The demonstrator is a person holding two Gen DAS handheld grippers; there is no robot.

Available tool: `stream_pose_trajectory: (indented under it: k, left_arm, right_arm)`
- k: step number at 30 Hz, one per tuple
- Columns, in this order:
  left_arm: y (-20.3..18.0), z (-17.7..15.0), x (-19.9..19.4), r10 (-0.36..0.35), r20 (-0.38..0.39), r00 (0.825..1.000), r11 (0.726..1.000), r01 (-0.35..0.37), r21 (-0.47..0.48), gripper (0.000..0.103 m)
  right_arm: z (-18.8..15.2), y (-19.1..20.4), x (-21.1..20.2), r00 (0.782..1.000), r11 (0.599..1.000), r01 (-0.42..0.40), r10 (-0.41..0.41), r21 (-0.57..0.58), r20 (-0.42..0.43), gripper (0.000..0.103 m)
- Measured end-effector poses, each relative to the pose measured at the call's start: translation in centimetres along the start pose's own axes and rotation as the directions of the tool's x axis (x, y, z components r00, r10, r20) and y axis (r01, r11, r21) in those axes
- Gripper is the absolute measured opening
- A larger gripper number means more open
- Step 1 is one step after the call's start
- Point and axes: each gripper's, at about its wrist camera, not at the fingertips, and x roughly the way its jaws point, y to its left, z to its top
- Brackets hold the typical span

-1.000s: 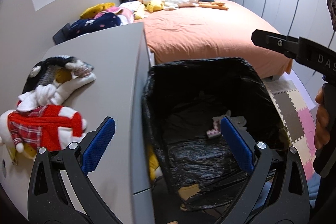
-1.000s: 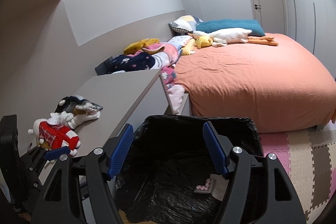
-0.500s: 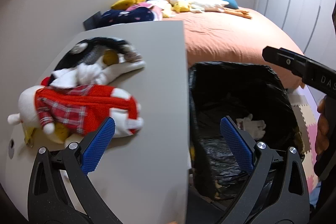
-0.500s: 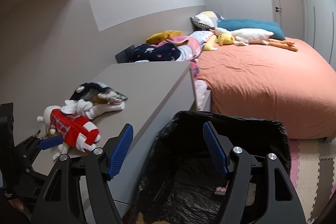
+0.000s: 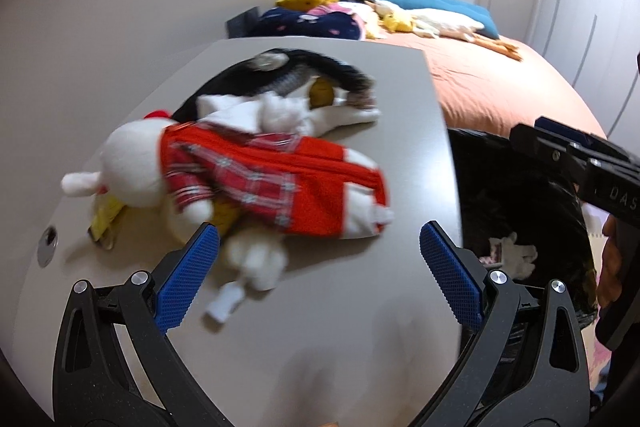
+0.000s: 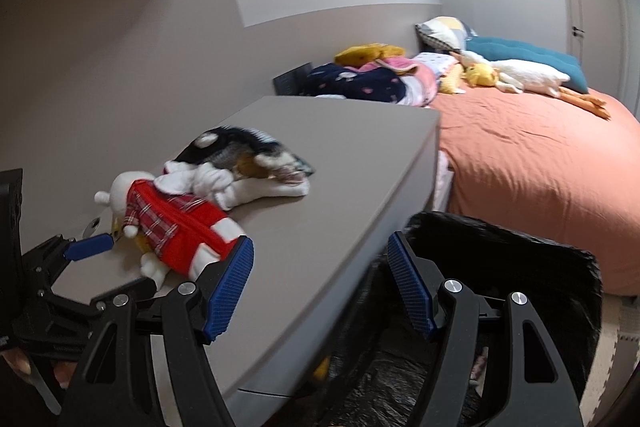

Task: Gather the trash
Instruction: 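Move both open tools back toward the plush rabbit on the desk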

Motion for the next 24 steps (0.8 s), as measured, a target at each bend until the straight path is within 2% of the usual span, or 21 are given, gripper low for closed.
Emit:
stream_pose_trajectory:
  k: [11,15,20,24]
  left_arm:
    - [5.2,-0.6,-0.4,0.09,0.001,0.996,0.995,-0.09,-0.045,0.097]
    - [7.1,-0.8,-0.5,0.101,-0.002,0.995,0.992,-0.101,-0.08,0.097]
    - [9.0,-1.1,-0.6,0.122,-0.012,0.993,0.987,-0.122,-0.107,0.097]
    - [10.6,-1.4,-0.6,0.137,-0.023,0.99,0.98,-0.139,-0.14,0.097]
  right_arm:
    - [1.2,5.6,3.9,0.993,0.99,-0.11,0.105,-0.094,-0.05,0.07]
    - [1.5,7.6,5.5,0.988,0.981,-0.147,0.139,-0.128,-0.074,0.07]
    - [1.5,9.7,7.2,0.977,0.967,-0.199,0.183,-0.161,-0.106,0.07]
    - [1.6,11.4,8.6,0.961,0.949,-0.261,0.238,-0.176,-0.139,0.07]
